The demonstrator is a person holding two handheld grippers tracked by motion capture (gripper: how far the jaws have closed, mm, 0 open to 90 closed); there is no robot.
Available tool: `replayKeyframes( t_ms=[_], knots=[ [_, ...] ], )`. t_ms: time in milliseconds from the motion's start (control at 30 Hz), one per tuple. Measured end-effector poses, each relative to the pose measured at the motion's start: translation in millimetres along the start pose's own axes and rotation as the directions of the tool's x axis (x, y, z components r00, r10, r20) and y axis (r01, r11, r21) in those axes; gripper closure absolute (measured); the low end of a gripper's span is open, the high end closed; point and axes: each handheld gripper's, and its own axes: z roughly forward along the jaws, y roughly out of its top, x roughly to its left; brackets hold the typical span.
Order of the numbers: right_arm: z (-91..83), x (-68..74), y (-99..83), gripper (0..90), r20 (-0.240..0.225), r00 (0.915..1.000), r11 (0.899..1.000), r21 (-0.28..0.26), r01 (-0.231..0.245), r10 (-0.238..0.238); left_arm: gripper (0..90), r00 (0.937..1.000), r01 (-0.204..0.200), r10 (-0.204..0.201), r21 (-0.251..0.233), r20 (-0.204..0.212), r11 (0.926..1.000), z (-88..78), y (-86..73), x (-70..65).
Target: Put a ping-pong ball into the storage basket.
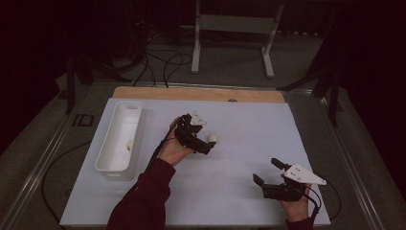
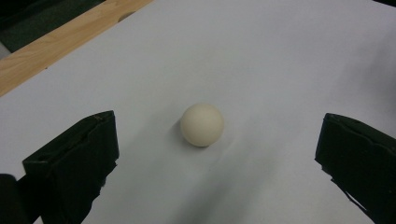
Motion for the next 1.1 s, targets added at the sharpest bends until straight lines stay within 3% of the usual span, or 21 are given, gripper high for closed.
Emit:
replayKeyframes(
  t_ms=[1100],
  knots=[
    [-1.4,-0.2,0.2,7.8,0.000,1.0000,1.000,-0.002,-0.005,0.005,0.1,0.9999,0.011,-0.010,0.033,-0.009,0.9994,22.7,-3.8,3.5]
  ],
)
